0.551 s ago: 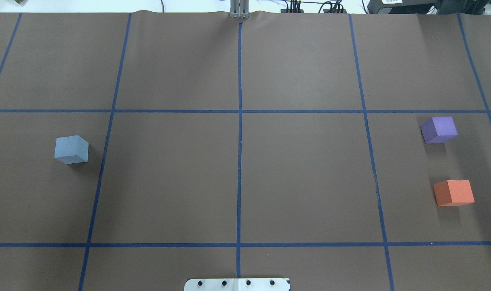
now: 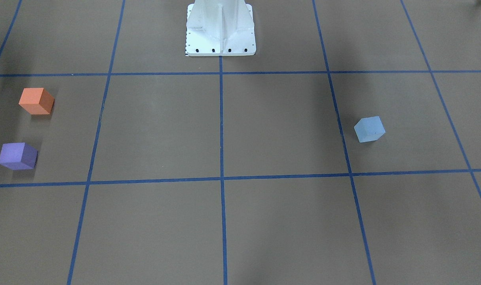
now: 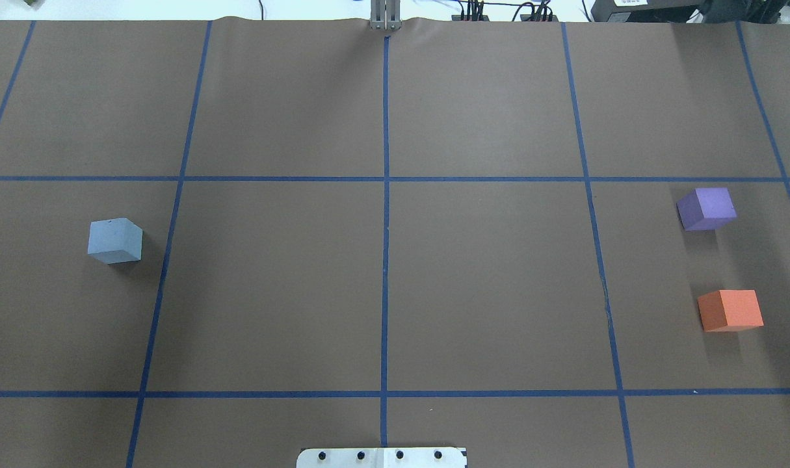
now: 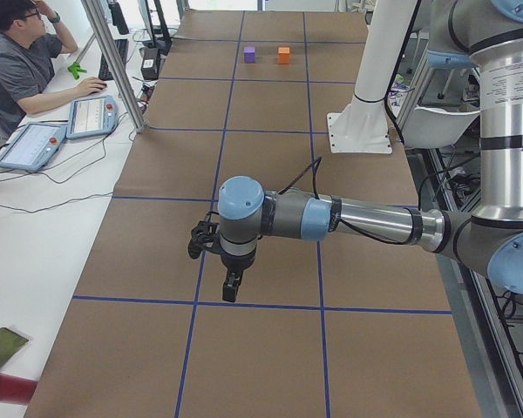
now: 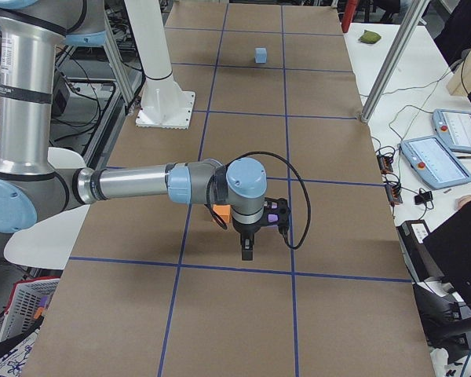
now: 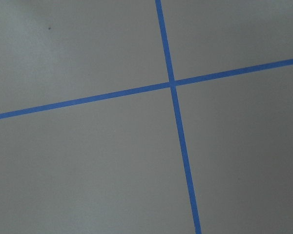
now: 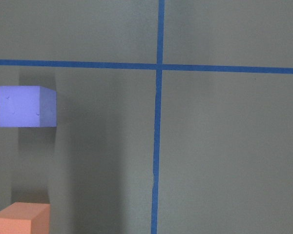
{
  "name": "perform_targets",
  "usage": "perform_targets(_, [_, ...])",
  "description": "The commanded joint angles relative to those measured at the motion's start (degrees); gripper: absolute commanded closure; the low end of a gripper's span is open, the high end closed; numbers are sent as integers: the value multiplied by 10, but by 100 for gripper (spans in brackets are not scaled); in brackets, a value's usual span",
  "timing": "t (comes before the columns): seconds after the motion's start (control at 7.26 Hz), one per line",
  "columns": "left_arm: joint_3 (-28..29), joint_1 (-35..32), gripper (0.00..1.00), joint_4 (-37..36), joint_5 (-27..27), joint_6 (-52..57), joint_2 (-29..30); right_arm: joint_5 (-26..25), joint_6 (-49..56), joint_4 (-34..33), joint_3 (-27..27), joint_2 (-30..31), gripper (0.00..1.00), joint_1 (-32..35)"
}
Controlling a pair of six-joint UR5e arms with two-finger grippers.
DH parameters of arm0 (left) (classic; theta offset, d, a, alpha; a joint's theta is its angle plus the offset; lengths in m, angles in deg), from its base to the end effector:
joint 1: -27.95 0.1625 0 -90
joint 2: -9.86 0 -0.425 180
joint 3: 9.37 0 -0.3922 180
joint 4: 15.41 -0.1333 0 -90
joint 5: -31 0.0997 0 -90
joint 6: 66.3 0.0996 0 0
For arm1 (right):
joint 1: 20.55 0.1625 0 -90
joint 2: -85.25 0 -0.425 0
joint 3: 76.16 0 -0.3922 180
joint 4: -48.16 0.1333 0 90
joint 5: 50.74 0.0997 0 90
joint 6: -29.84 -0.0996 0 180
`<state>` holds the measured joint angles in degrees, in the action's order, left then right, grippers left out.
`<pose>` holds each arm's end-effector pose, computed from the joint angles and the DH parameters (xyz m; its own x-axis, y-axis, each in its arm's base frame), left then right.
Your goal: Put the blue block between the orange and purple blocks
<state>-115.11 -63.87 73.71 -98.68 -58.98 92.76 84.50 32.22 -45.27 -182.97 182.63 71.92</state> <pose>-0.0838 -0.4419 0.5878 0.7697 0.1874 -0.6103 -0.0671 0.9744 0.2145 0.0814 -0.4357 0.5790 0.7079 -0.0850 0.7012 -0.0135 0.9909 0.1338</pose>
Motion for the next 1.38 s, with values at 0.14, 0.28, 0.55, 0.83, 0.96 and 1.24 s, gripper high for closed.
perform_targets(0.14, [48, 9, 0, 46, -1, -6, 57, 1, -2, 66, 14, -5, 0, -15])
perform_targets(0.28, [55, 9, 0, 49, -18, -6, 57, 3, 6, 68, 16, -5, 0, -15])
perform_targets(0.55, [61, 22, 0, 81, -70, -8, 61, 19, 2, 84, 10, 0, 0, -19])
perform_targets(0.83, [55, 113, 0, 101, -83, -178, 82, 60, -3, 102, 14, -3, 0, -38])
perform_targets(0.96, [54, 149, 0, 144, -77, -283, 82, 63, -8, 103, 12, -1, 0, -41])
perform_targets(1.24, [54, 220, 0, 204, -42, -426, 82, 28, -70, 104, 9, -8, 0, -82])
